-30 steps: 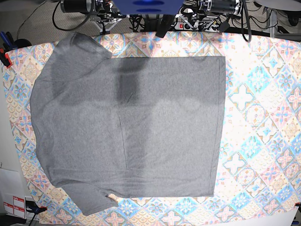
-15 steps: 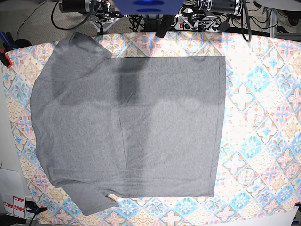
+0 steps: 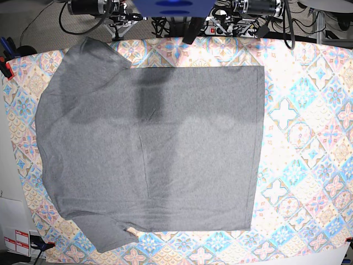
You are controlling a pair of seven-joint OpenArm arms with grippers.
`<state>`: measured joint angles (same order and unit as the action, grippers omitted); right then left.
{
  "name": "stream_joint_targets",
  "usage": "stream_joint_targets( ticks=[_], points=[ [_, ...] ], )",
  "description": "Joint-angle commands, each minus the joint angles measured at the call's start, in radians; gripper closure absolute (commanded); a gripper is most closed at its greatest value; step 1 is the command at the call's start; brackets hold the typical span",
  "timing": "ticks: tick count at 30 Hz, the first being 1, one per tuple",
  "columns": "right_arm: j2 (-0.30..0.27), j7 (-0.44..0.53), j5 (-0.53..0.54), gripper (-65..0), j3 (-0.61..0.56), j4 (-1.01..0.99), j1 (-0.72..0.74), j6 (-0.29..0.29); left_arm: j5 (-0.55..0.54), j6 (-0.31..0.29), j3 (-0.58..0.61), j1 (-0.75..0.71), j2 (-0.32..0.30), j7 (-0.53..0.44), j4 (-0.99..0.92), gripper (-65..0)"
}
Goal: Fold the T-shirt properly
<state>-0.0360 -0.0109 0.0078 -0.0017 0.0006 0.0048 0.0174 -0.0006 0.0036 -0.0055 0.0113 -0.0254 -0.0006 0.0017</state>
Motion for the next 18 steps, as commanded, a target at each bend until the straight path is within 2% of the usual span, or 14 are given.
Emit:
stream_joint_targets(
  ticks=[1, 18],
  points=[
    [-0.014, 0.002, -0.002, 0.0, 0.002, -0.001, -0.001, 0.000, 0.004, 0.002, 0.003, -0.003, -0.003, 0.000, 0.001, 0.0],
    [-0.040, 0.010, 0.002, 0.0, 0.009, -0.001, -0.096, -0.001, 0.004, 0.000, 0.002, -0.098, -0.080, -0.005, 0.001, 0.0]
  ],
)
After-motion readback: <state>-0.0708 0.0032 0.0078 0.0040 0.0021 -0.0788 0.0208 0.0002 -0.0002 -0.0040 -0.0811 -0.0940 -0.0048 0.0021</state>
